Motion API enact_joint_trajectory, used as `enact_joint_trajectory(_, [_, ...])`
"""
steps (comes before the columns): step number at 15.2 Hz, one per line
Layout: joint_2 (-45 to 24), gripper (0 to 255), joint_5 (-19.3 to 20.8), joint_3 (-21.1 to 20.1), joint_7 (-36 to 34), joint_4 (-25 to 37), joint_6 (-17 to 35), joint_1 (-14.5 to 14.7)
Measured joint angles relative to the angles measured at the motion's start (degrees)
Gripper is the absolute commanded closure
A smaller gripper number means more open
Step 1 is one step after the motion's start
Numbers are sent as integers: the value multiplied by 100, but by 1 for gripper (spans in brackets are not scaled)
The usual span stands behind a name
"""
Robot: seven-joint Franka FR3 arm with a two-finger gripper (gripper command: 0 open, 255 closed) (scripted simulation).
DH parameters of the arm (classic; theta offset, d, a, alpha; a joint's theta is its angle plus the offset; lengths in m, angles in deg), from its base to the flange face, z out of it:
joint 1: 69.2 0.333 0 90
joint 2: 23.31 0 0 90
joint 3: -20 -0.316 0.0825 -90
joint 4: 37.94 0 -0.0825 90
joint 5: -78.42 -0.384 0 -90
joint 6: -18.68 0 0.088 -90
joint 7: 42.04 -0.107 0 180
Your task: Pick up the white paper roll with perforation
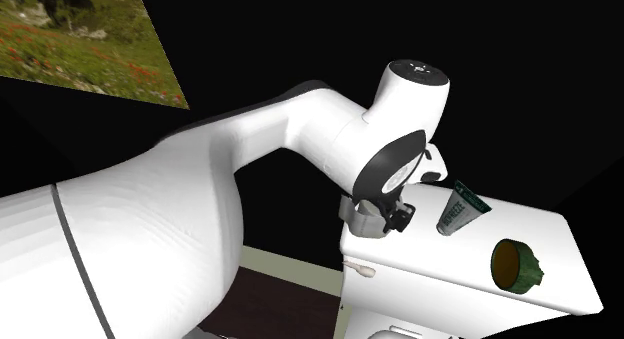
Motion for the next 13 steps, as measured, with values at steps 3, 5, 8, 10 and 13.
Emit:
enact_joint_trajectory(3, [30, 255, -10, -26, 0, 185, -216, 6])
enact_joint_trajectory(5, [22, 255, -26, -41, 1, 331, -355, 15])
enact_joint_trajectory(8, [34, 255, -39, -63, 11, 568, -602, 22])
enact_joint_trajectory(10, [32, 255, -50, -76, 20, 733, -765, 27])
enact_joint_trajectory(13, [19, 255, -68, -100, 14, 927, -948, 40])
